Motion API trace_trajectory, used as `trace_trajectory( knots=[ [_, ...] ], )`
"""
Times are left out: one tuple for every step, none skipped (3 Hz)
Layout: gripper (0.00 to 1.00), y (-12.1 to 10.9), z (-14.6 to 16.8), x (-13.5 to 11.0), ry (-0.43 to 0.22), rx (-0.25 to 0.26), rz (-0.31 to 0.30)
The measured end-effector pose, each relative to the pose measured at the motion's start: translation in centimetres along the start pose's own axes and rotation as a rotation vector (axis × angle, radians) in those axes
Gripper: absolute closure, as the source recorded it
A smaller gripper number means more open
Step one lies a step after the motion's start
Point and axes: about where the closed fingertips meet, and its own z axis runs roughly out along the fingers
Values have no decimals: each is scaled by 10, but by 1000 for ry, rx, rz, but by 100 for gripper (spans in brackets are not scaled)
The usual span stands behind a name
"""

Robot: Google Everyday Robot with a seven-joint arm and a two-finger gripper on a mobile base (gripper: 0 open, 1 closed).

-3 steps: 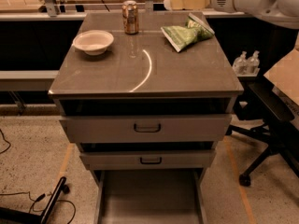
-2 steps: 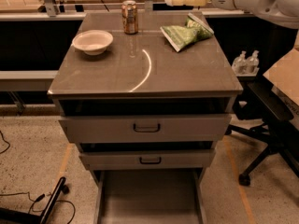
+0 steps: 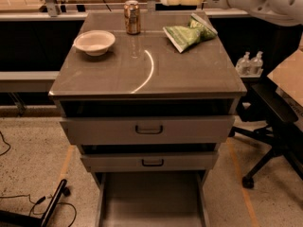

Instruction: Place orange can into bottom drawer

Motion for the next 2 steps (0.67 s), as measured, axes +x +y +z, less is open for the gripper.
trace_trajectory(
  knots=[
    [0, -18, 44, 10, -15, 42, 10],
    [0, -29, 93, 28, -13, 79, 39]
  ],
)
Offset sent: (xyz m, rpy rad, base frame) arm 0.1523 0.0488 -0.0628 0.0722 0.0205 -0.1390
